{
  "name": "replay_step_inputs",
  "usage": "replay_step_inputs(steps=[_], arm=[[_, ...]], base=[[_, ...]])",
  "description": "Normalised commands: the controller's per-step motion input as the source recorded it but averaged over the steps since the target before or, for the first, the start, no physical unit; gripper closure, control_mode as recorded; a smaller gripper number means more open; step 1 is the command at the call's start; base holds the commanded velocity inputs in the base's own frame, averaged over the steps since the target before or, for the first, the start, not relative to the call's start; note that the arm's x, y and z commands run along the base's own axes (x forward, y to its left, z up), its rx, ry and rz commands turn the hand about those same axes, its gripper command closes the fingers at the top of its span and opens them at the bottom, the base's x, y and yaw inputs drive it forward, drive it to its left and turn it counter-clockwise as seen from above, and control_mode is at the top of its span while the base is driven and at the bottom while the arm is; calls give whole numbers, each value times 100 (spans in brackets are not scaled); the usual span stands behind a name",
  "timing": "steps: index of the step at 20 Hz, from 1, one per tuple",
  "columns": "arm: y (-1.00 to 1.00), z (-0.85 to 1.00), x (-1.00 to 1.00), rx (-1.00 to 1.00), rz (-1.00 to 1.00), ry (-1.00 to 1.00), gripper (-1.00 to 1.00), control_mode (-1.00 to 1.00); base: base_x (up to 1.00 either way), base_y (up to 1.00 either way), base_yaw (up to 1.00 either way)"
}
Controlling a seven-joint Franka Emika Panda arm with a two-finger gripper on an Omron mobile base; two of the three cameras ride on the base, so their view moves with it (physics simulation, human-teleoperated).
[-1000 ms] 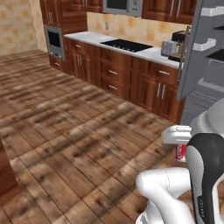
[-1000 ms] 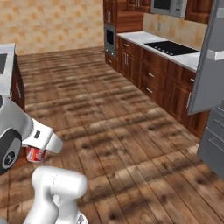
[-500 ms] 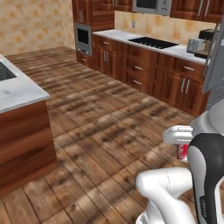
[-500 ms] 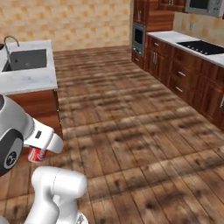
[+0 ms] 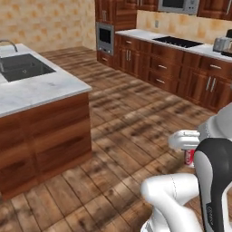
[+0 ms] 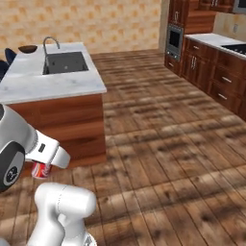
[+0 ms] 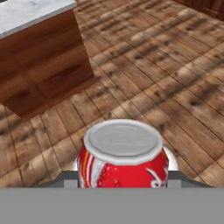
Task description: Open the fridge, grab two sodas, and place both sodas inside the bowl with ice on the dining counter.
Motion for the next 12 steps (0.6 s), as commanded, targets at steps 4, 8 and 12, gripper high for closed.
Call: replay_step_inputs(steps=[4, 8, 12], arm=[[0, 0, 0, 0, 0, 0, 100, 100], [0, 0, 0, 0, 0, 0, 100, 100], [0, 0, 0, 0, 0, 0, 100, 100]], base=[[-5, 100, 0], [0, 100, 0], [0, 100, -2]])
